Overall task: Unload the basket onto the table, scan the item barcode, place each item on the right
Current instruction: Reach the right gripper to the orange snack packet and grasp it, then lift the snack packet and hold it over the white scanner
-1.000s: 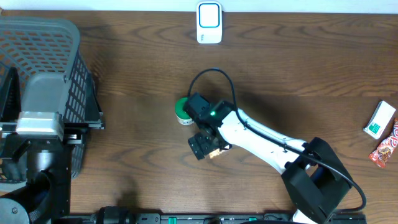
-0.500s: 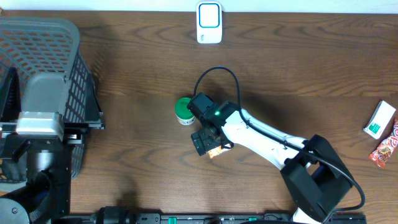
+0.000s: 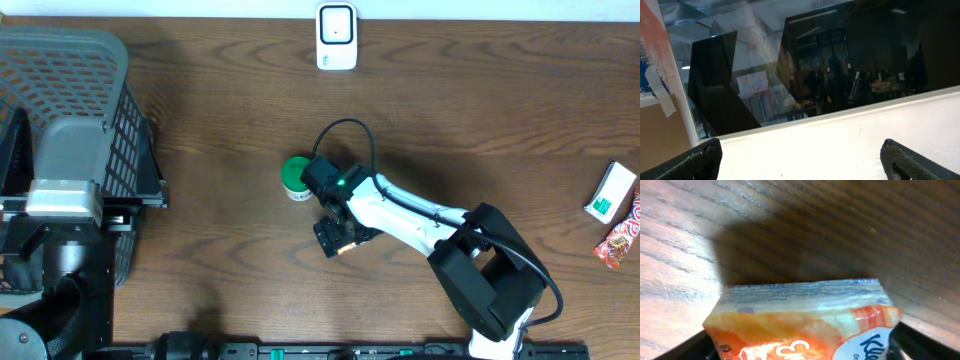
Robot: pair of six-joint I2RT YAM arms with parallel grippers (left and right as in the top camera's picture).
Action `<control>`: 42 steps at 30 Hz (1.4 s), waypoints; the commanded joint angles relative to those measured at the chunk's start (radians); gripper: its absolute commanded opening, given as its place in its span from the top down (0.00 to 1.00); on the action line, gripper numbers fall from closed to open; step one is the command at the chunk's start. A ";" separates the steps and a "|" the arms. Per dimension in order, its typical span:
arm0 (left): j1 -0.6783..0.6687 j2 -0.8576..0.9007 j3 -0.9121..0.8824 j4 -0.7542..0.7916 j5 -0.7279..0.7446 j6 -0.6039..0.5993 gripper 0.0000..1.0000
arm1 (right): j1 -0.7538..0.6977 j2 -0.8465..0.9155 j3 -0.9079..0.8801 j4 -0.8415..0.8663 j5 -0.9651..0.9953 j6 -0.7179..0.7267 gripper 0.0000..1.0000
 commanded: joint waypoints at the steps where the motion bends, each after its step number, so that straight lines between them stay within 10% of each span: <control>1: -0.004 -0.008 0.003 0.005 0.010 -0.013 0.01 | -0.007 0.037 -0.009 0.017 0.002 -0.004 0.25; 5: -0.004 -0.008 0.003 0.005 0.010 -0.013 0.01 | -0.023 0.037 0.007 0.014 -0.013 -0.004 0.40; 31: -0.004 -0.008 0.003 -0.006 0.010 -0.013 0.01 | -0.283 0.037 0.436 -0.604 -0.567 -0.090 0.41; 42: -0.004 -0.008 0.003 -0.022 0.010 -0.013 0.01 | -0.311 0.037 0.459 -0.366 -0.470 -0.112 0.45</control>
